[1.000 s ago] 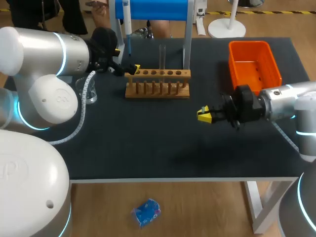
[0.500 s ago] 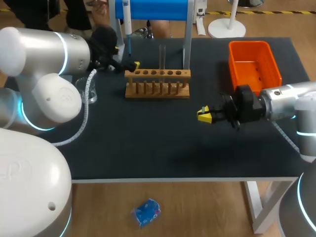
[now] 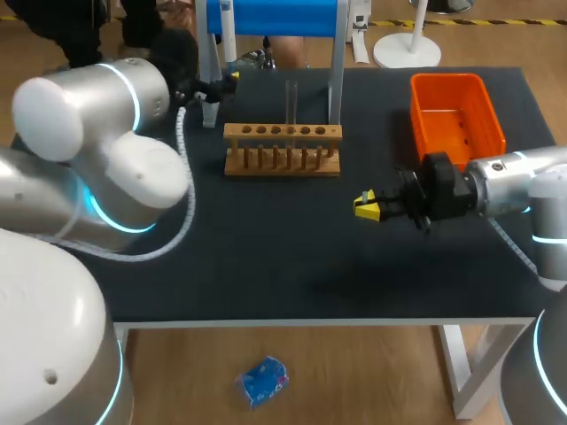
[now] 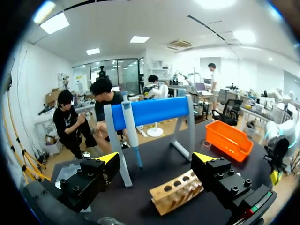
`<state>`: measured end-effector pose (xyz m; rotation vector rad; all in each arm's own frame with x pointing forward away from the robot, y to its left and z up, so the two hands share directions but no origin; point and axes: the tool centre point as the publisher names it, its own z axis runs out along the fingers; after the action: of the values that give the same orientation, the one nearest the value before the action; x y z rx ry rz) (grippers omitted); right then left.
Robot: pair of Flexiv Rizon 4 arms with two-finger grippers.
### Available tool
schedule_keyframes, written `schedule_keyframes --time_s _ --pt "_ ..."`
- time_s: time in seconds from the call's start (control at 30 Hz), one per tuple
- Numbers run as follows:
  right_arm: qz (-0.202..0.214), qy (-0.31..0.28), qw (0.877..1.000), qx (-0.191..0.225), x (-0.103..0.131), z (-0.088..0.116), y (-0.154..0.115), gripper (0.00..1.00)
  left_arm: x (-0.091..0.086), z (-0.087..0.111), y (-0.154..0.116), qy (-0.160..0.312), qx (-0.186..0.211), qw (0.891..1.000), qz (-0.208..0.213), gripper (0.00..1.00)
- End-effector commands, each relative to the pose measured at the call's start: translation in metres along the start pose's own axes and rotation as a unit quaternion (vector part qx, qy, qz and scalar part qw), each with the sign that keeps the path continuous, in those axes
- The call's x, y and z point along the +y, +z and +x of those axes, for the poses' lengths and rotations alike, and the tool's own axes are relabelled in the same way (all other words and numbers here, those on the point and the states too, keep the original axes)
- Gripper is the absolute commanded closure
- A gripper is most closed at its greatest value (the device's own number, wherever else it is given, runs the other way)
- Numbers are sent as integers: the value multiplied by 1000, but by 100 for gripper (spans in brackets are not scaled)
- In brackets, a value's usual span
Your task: Invert the test tube, pick up the pipette, mount the tip to pipette, aspirate from beaker and dispense into the tube, eject the tip, return the pipette, and cap with the stopper.
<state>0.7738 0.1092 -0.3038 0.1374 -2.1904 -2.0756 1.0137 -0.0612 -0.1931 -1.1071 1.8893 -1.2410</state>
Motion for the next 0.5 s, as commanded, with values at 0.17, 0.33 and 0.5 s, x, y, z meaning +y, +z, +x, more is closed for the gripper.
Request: schedule_keyframes --time_s 0.17,0.33,0.5 --pt "1 0 1000 -1 1 1 -1 100 -7 -7 63 -20 -40 998 43 0" --pt "1 0 1000 -1 1 1 -1 100 -13 -17 79 -37 -54 997 47 0" --pt "1 0 1000 -1 1 1 -1 100 -13 -17 79 -37 -54 997 47 0"
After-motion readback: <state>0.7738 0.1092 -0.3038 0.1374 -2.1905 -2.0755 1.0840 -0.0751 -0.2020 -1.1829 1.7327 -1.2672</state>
